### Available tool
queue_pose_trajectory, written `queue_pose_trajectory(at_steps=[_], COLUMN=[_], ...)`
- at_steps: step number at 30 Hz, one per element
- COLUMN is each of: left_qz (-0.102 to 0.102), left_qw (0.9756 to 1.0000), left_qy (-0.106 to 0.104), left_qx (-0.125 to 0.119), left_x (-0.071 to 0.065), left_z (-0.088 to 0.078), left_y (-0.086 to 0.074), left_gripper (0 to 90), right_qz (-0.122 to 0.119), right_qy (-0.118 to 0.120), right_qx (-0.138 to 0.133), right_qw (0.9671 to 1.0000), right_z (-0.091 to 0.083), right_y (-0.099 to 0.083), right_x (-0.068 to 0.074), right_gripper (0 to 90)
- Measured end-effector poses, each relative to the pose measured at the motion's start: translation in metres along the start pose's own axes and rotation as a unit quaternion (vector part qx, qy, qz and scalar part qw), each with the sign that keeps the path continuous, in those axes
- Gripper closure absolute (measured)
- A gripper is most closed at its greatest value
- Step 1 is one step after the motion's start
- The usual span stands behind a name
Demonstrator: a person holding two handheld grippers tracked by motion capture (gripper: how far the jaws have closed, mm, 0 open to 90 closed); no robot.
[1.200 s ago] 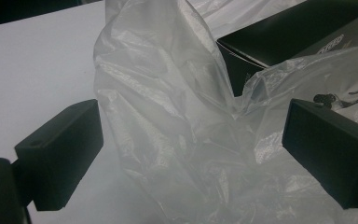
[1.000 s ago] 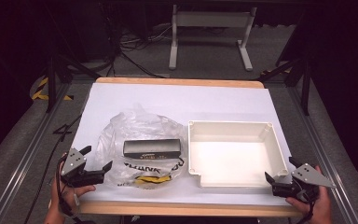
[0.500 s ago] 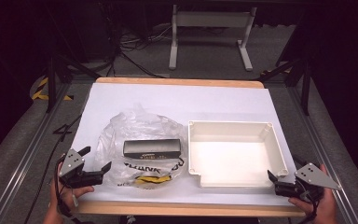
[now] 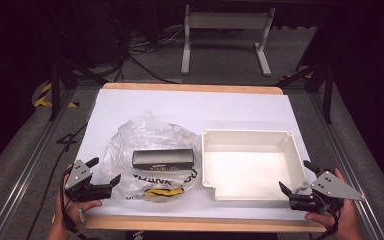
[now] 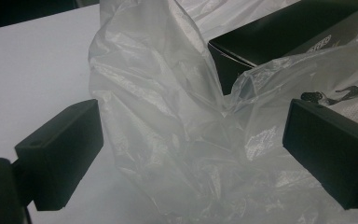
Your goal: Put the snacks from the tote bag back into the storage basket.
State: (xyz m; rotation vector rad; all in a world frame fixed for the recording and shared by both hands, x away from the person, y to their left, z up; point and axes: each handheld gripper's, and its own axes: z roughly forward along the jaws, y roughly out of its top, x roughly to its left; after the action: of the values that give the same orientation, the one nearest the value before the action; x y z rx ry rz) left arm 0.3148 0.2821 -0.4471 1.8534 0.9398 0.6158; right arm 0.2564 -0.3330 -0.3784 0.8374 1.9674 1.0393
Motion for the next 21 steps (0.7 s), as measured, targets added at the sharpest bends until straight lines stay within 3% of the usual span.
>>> queue_pose_trajectory(at_steps=[6, 14, 18, 21], left_qz=[-0.001, -0.002, 0.0, 0.0], left_qw=[1.0, 1.0, 1.0, 1.0], left_qy=[0.0, -0.002, 0.002, 0.003], left_qx=[0.001, 0.001, 0.004, 0.003], left_x=[0.0, 0.0, 0.0, 0.0], left_z=[0.001, 0.0, 0.001, 0.001], left_y=[0.0, 0.0, 0.0, 0.0], left_gripper=[5.8, 5.9, 6.0, 6.0], right_qz=[-0.012, -0.033, -0.075, -0.11], right_qy=[0.059, 0.085, 0.104, 0.102], right_qx=[-0.012, -0.006, 0.01, 0.011], right_qw=[0.9981, 0.9958, 0.9917, 0.9886], right_z=[0.005, 0.029, 0.056, 0.071], right_y=[0.023, 0.047, 0.063, 0.072], right_x=[0.012, 0.021, 0.033, 0.042], right_gripper=[10.1, 9.9, 10.1, 12.4])
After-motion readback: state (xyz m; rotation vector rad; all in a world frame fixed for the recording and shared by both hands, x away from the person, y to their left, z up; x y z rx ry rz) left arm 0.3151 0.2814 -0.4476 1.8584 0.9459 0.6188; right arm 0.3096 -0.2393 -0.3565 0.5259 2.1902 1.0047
